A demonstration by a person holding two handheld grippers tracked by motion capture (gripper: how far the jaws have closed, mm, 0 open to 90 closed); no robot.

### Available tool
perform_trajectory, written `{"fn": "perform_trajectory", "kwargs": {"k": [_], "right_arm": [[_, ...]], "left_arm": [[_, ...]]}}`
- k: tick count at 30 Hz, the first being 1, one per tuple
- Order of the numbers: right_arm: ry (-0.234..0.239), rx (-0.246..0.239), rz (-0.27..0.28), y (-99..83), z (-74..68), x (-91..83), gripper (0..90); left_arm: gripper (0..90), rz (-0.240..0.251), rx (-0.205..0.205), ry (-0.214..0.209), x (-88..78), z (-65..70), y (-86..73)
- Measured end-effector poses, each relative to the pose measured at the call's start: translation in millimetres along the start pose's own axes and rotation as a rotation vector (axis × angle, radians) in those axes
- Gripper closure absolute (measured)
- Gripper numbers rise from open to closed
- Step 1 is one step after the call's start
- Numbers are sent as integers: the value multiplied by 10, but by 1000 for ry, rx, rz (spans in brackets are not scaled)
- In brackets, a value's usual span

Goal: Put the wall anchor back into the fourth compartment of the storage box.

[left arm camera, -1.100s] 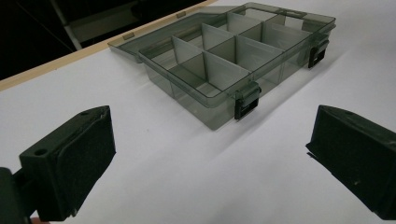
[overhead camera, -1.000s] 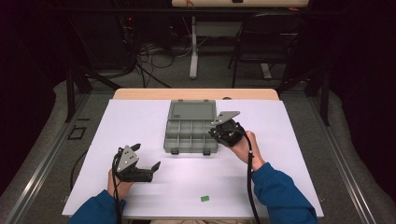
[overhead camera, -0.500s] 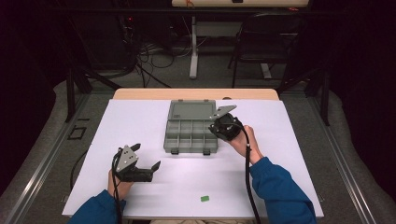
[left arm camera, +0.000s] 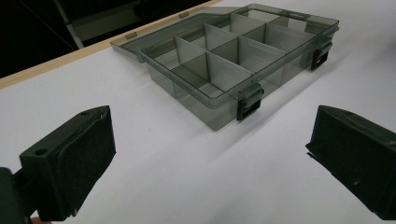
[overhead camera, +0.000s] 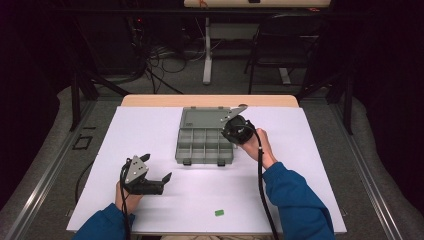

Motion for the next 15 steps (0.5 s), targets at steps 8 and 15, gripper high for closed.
{"fn": "perform_trajectory", "kwargs": {"k": [8,15], "right_arm": [[1,29,-16,24,98,119,841],[2,51,-54,10,157,221,841]], "left_arm": [[1,5,1,4,-9,-5,7],[1,5,1,5,-12,-6,9]]}}
Point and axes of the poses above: each handheld gripper's, and its own axes: x roughly forward along the jaws, y roughly out of its top, z roughly to its right, the point moved 8 cm from there along x, roughly forward along the jaws, and after that the axes turned 7 degrees about -x, right-handed, at the moved point
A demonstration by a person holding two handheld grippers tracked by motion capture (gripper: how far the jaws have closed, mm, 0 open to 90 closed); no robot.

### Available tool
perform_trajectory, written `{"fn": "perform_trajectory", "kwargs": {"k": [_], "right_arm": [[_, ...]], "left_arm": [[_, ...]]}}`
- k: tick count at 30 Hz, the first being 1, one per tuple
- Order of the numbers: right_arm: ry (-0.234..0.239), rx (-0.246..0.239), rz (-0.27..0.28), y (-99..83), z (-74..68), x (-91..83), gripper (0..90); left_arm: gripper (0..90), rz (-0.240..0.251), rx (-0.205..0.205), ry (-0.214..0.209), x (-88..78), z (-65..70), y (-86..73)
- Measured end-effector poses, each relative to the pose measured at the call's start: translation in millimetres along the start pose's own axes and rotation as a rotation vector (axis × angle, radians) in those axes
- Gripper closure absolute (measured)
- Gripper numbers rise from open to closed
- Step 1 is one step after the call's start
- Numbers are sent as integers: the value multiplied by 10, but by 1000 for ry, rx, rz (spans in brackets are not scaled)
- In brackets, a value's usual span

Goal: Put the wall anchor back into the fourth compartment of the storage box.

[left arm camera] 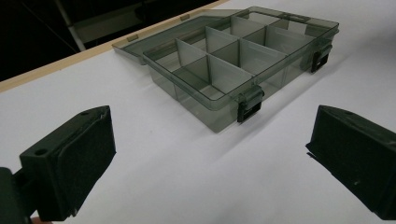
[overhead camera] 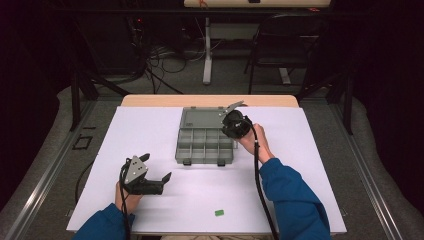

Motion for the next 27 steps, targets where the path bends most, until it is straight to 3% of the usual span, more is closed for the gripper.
{"fn": "perform_trajectory", "kwargs": {"k": [15,21,27], "right_arm": [[15,19,-66,-98,46,245,827],[20,56,-40,-95,61,222,531],[7,80,19,-69,70,27,280]], "left_arm": [[2,7,3,4,-5,-2,9],[1,11,5,3,-11,-5,12],[1,15,5,-3,-9,3,17]]}}
Point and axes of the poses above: each handheld gripper's, and its own axes: x roughly forward along the jaws, y roughly out of its top, z roughly to its right, the point moved 8 cm from there along x, roughly forward along the jaws, and after that the axes turned 7 degrees about -x, right-handed, at the moved point
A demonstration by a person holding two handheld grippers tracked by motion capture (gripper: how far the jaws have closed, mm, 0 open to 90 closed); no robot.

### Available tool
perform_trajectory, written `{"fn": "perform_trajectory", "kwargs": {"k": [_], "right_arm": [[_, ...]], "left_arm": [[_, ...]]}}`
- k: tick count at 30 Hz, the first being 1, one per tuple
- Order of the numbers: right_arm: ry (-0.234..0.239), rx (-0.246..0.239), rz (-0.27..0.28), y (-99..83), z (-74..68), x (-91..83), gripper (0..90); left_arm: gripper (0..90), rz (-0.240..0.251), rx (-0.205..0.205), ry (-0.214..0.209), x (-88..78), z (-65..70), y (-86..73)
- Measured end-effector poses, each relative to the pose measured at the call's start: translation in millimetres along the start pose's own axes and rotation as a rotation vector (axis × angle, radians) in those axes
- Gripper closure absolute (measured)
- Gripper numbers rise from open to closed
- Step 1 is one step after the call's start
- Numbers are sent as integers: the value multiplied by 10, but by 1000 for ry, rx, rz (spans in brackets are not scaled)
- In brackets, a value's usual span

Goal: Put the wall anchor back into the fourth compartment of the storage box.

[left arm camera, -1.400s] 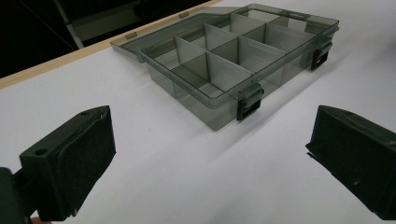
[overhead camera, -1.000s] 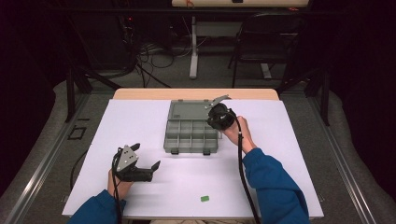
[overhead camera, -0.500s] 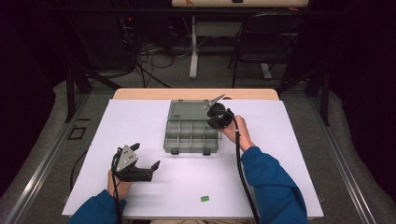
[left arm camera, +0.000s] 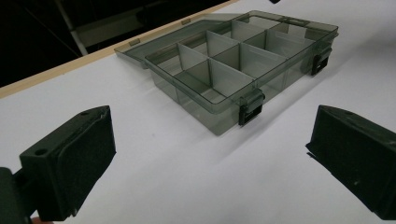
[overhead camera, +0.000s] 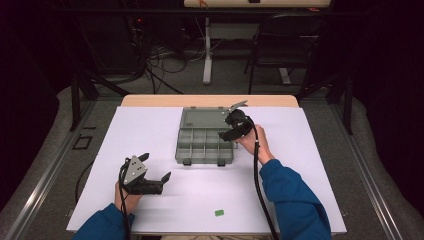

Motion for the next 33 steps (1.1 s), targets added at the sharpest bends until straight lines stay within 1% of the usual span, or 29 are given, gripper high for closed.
{"fn": "perform_trajectory", "kwargs": {"k": [2,4,5,9,10,12,18,21,22,28,33], "right_arm": [[0,5,22,-9,-13,-77,226],[5,1,33,-28,-37,-136,200],[5,1,33,-28,-37,-136,200],[-3,-7,62,-87,-92,-248,149],[-3,-13,72,-105,-107,-270,147],[-6,-14,72,-121,-118,-286,144],[3,-23,97,-204,-203,-371,119],[14,-23,109,-282,-277,-442,109],[17,-24,119,-301,-300,-456,109],[23,-28,134,-449,-440,-527,102],[28,-38,148,-536,-560,-594,97]], "left_arm": [[1,-5,6,-1,4,5,-3],[1,-4,6,-2,3,8,-2],[1,-1,4,-3,2,9,1],[1,3,5,-8,0,10,2],[1,3,5,-8,0,10,2],[1,2,5,-9,4,9,0],[1,1,13,-10,6,11,0],[1,5,6,-10,3,11,-1],[1,1,7,-9,5,6,-5],[1,3,15,-9,5,17,1],[1,-1,6,-9,15,6,-11]]}}
Point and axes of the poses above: each handheld gripper's, and its own axes: x roughly forward along the jaws, y roughly out of its top, z roughly to its right, the point moved 8 cm from there along x, roughly forward along the jaws, and after that the axes turned 7 degrees about -x, right-handed, at the moved point
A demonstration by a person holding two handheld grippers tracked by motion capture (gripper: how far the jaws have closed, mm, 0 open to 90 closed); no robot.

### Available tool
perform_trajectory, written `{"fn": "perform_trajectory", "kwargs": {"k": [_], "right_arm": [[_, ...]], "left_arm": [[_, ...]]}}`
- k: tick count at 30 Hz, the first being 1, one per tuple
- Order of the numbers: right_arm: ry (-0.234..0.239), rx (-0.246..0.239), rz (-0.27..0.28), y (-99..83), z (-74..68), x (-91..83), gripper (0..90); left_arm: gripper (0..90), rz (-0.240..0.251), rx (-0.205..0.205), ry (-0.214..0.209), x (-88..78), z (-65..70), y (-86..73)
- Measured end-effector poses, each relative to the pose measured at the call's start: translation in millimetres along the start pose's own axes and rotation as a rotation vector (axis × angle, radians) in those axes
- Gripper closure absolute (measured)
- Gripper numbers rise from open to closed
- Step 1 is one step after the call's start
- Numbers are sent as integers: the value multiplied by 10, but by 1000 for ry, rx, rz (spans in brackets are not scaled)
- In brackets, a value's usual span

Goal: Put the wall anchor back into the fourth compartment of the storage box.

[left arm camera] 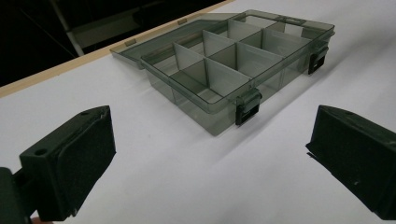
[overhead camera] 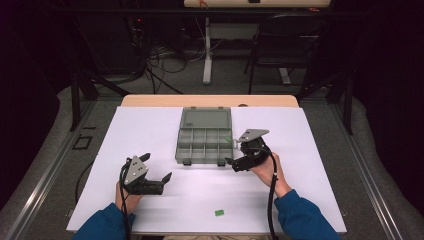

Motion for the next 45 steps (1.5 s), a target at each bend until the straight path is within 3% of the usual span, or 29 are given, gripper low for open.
{"fn": "perform_trajectory", "kwargs": {"k": [6,11,14,25,36,45], "right_arm": [[-22,-32,-17,-96,-116,-22,88],[-7,-29,-7,-132,-186,-62,81],[-20,-30,-33,-180,-213,-76,73],[1,-42,2,-221,-374,-173,62],[45,-59,-22,-303,-569,-151,40],[42,-67,-30,-347,-647,-164,18]], "left_arm": [[1,0,10,1,0,18,4],[1,-2,-2,-4,5,6,-5],[1,1,4,-6,-1,15,3],[1,-2,7,-4,3,19,-3],[1,3,4,-7,-7,23,3],[1,2,4,-9,-2,19,2]]}}
Point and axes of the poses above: each handheld gripper's, and its own axes: x roughly forward along the jaws, y roughly out of its top, z roughly to its right, the point moved 8 cm from there along x, roughly forward along the jaws, and after that the axes turned 7 degrees about -x, right-handed, at the moved point
